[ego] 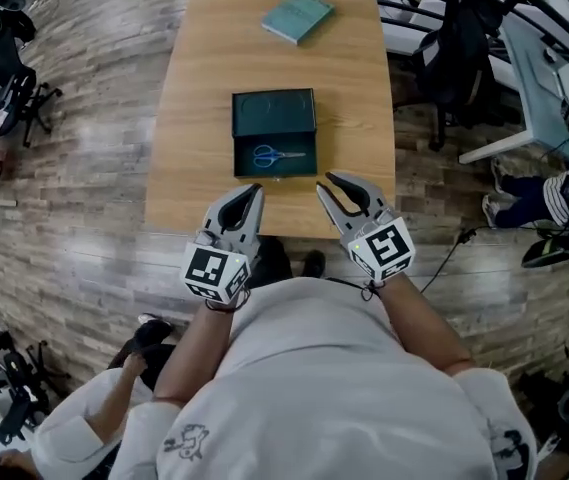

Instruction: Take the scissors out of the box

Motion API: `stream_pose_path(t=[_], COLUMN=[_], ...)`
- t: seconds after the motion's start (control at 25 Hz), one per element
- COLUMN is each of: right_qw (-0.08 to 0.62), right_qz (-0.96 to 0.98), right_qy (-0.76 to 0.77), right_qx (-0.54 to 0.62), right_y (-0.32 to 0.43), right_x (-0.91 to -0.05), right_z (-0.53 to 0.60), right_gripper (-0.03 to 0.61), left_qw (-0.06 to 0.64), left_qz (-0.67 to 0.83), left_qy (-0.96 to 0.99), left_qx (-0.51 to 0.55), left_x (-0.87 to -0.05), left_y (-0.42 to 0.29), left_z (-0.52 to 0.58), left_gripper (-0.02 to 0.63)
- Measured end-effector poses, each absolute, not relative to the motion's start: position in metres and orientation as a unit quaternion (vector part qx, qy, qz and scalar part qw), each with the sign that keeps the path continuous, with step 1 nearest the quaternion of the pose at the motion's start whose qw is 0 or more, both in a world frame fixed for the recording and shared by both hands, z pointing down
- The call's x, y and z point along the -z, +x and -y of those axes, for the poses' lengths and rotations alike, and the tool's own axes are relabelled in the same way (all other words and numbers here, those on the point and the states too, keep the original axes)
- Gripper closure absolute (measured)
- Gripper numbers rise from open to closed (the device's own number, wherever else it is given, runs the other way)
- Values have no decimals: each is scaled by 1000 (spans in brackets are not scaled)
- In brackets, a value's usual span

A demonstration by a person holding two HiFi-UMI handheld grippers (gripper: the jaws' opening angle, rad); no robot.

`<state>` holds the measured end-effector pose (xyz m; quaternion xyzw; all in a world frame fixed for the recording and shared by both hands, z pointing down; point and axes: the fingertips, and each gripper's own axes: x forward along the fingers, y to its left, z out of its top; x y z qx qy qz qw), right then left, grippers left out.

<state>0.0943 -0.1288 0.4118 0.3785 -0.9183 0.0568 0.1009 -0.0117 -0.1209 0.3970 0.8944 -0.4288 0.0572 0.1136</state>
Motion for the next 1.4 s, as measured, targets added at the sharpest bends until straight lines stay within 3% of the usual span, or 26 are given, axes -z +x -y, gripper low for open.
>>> stream_pose_path(t=[0.64,0.88,1.4], right_qw=[230,309,395], right_qz=[922,914,891], right_qy=[287,248,196], right_qx=[-123,-90,-111], right_y=[33,12,-11], right_x=[-503,-538,-617], right_z=[193,200,222], right_gripper=[488,488,477], left_qw=[181,203,251], left_qz=[406,389,345], left_qy=[889,891,888], left_qx=[-105,-120,-169], left_x=[-459,-478,-541], left_y=[-52,-57,-67], left_z=[178,192,211], left_gripper=[608,609,609])
